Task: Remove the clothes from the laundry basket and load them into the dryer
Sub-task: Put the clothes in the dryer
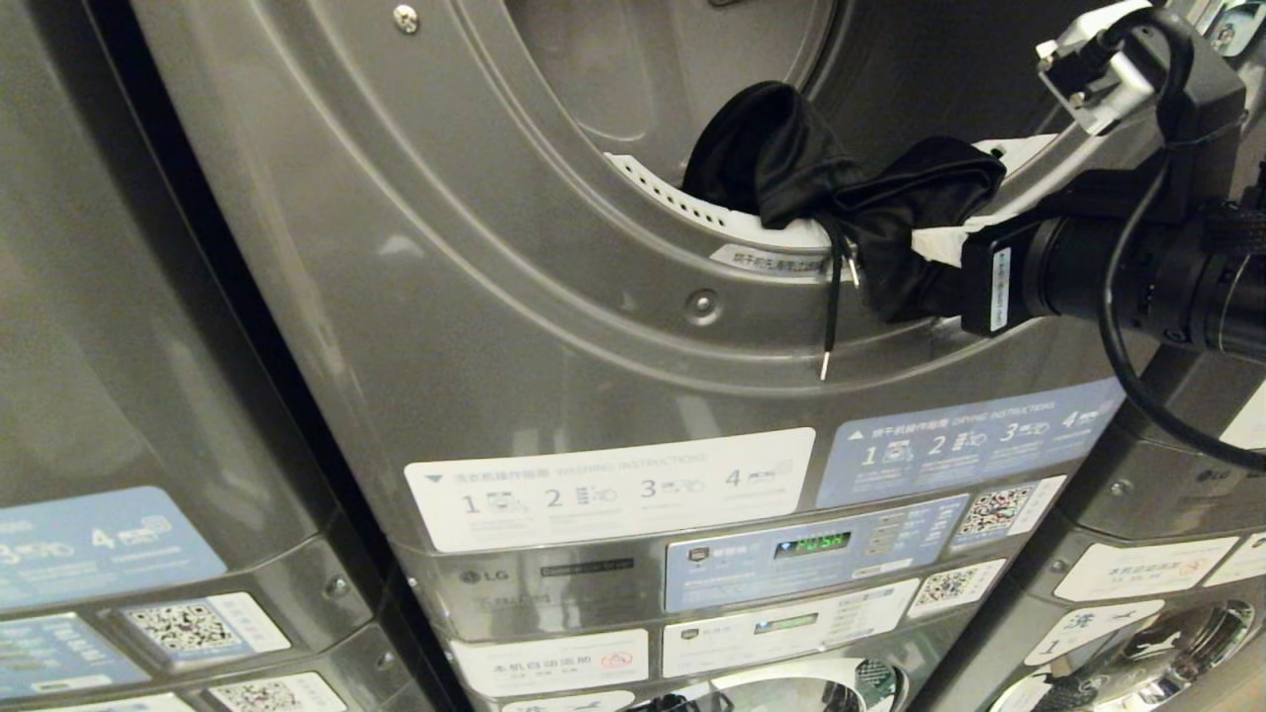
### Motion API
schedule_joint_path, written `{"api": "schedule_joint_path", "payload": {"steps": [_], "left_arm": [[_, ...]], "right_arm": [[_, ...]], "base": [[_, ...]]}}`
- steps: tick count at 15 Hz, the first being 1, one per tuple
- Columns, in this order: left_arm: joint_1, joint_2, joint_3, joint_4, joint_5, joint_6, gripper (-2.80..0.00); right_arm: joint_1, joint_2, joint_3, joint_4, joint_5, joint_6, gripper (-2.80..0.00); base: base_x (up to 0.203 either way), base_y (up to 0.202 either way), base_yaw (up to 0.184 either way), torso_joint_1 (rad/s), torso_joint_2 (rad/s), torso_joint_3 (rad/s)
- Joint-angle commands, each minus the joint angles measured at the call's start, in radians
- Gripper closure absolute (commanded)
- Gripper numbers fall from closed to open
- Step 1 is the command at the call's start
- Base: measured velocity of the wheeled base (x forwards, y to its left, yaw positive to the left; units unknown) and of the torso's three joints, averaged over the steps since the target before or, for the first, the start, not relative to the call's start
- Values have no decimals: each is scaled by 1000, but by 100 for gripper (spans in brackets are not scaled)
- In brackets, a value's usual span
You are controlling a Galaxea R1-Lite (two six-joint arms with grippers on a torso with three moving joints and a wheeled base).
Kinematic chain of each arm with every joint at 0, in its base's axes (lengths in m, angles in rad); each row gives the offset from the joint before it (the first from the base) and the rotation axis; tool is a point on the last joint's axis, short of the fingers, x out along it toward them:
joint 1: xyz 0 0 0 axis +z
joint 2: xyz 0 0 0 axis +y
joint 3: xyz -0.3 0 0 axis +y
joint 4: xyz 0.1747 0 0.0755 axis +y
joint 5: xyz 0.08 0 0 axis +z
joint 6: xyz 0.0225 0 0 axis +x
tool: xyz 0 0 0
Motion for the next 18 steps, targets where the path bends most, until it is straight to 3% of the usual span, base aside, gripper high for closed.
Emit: {"api": "schedule_joint_path", "payload": {"steps": [1, 5, 8, 13, 18], "left_arm": [[0, 0, 31, -1, 0, 0, 0], [0, 0, 29, -1, 0, 0, 0], [0, 0, 31, -1, 0, 0, 0], [0, 0, 30, 0, 0, -2, 0], [0, 0, 30, 1, 2, -5, 0]], "right_arm": [[3, -23, 8, 3, -4, -17, 0], [23, -74, 31, 24, -4, -53, 0], [40, -77, -28, 23, 3, -69, 0], [42, 113, -271, -41, 8, -71, 0], [-12, 437, -577, -260, 3, -92, 0]], "base": [[0, 0, 0, 0, 0, 0], [0, 0, 0, 0, 0, 0], [0, 0, 0, 0, 0, 0], [0, 0, 0, 0, 0, 0], [0, 0, 0, 0, 0, 0]]}}
